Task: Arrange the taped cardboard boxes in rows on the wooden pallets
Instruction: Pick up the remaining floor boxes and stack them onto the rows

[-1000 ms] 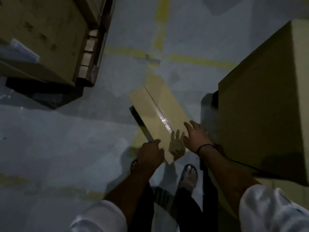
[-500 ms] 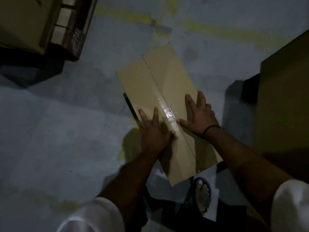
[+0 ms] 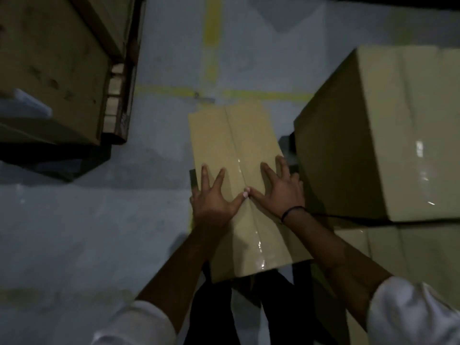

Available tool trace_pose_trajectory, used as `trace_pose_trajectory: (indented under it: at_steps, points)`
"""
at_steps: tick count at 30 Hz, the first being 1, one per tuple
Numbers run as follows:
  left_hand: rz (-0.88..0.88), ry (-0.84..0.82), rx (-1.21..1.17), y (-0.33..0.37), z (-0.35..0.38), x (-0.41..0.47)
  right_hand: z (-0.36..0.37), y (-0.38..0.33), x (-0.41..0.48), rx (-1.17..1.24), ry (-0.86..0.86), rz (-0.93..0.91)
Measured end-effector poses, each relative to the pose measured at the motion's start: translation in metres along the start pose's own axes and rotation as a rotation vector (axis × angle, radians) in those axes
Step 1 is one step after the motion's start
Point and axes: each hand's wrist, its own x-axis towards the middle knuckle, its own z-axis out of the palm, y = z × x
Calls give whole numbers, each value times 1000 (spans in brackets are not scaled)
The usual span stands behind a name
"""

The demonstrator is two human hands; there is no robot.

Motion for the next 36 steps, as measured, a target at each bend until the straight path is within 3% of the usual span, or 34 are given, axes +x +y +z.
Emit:
trace_pose_trajectory:
  at_steps: [9, 18, 26, 36]
  points:
    - [204, 112, 65, 66, -148, -102, -122, -52, -154, 135, 228, 149]
    - [548, 196, 92, 146, -190, -226, -173, -17, -306, 265, 538, 309]
    - [864, 137, 24, 207, -140, -398, -164, 68, -501, 255, 767, 552]
    - [1162, -59, 58, 262, -45, -559, -122, 163, -685, 323, 847, 819]
